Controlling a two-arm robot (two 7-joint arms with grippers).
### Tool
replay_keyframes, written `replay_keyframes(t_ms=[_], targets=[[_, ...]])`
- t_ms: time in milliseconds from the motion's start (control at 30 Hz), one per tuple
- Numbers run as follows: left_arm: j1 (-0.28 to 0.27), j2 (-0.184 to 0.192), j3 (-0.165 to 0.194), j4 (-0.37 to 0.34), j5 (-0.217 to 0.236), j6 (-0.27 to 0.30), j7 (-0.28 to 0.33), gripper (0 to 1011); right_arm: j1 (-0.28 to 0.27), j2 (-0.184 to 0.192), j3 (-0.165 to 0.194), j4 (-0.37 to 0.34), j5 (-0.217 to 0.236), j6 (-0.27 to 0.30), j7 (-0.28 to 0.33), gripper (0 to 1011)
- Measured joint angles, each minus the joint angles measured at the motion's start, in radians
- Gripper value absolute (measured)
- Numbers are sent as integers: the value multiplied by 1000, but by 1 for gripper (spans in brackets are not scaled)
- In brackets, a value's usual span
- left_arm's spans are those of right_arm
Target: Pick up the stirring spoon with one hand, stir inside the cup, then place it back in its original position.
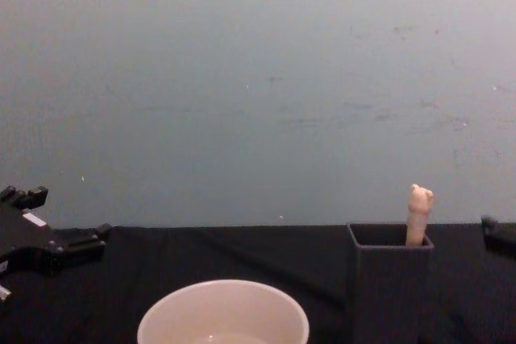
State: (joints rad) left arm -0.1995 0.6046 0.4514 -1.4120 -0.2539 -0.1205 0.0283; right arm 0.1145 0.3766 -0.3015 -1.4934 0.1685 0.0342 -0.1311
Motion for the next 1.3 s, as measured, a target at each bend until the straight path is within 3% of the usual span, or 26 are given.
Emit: replay_keyframes(t_ms=[200,1300], targets=[[0,0,0,0,0,0,0,1001,-15,-2,12,15,-1,33,13,1002],[0,0,0,0,0,0,0,1001,-13,0,9,9,0,25,13,1002]])
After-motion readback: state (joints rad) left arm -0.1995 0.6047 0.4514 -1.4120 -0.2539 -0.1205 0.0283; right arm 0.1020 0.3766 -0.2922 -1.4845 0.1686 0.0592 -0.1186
